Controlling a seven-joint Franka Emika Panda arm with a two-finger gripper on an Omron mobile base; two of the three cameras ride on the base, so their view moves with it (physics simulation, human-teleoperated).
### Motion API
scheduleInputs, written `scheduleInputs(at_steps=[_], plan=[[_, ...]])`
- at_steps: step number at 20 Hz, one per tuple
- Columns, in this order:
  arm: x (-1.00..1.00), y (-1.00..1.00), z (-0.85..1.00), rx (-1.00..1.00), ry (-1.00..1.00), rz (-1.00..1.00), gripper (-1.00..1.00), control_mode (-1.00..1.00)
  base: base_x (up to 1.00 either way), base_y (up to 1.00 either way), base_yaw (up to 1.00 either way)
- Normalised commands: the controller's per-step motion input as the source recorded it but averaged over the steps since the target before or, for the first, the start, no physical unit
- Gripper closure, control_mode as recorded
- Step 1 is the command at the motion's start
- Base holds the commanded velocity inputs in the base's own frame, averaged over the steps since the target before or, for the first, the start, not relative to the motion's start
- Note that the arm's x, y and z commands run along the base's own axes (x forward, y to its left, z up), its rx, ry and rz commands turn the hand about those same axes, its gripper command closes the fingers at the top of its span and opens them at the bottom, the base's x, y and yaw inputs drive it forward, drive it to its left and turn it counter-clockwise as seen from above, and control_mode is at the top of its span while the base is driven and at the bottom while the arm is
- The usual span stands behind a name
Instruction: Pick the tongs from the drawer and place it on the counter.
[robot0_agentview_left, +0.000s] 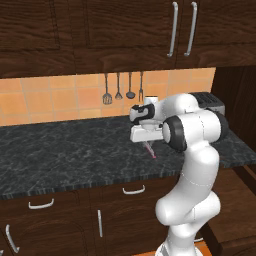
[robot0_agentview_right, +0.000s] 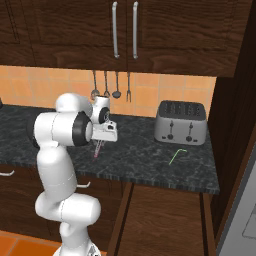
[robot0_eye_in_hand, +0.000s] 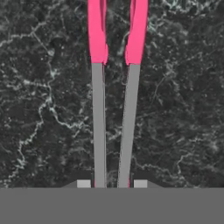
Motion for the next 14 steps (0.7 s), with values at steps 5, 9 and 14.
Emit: scheduleInputs(at_steps=[5, 9, 14], plan=[[0.07, 0.0, -0.44, 0.01, -0.07, 0.0, 1.0, -1.0, 0.0, 0.0, 0.0], [0.0, 0.0, -0.43, 0.0, -0.13, 0.0, 1.0, -1.0, 0.0, 0.0, 0.0], [0.0, 0.0, -0.09, 0.0, -0.03, 0.0, -1.0, -1.0, 0.0, 0.0, 0.0]])
